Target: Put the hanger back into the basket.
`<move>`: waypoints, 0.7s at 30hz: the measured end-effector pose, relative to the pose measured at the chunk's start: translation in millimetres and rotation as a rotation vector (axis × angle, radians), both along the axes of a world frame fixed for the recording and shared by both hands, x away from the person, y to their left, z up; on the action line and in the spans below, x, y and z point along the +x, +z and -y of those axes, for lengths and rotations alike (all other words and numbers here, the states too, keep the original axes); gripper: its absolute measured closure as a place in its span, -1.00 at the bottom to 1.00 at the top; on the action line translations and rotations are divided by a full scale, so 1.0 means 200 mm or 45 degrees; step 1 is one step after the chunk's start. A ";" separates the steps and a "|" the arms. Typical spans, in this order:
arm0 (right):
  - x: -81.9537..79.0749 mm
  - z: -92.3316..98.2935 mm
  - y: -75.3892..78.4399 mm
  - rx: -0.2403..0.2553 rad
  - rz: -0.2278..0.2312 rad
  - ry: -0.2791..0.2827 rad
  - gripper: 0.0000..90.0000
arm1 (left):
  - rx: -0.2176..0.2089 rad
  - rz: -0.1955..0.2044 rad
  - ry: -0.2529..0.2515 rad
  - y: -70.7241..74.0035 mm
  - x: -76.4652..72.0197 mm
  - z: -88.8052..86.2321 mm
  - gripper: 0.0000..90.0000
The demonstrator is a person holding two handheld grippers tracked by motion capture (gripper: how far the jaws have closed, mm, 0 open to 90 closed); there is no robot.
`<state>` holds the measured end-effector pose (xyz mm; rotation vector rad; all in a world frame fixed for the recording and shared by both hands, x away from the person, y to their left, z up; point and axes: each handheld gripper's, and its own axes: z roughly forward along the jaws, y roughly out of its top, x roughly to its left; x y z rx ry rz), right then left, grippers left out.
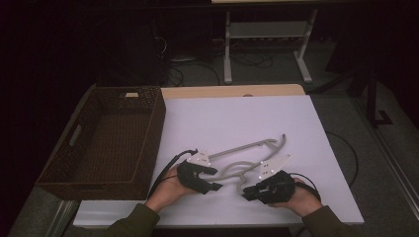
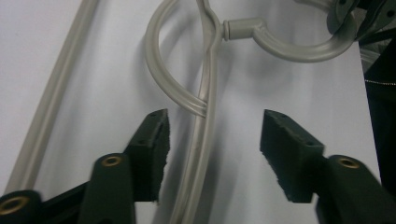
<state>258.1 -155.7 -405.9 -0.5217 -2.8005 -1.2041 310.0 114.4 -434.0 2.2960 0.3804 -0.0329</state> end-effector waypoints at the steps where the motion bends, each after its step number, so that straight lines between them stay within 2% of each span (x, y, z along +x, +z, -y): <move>1: 0.00 0.00 0.00 0.002 0.000 -0.001 0.76 | 0.003 -0.007 0.001 0.00 0.00 0.00 0.06; 4: 0.00 0.00 0.01 0.013 0.007 0.000 0.76 | 0.026 -0.003 0.000 0.00 0.01 0.01 0.19; 12: 0.00 0.00 0.03 0.025 0.010 -0.002 0.76 | 0.061 -0.043 0.000 -0.01 0.03 0.01 0.43; 21: 0.00 0.00 0.04 0.029 0.019 0.014 0.76 | 0.056 -0.057 -0.001 -0.01 0.05 0.00 0.69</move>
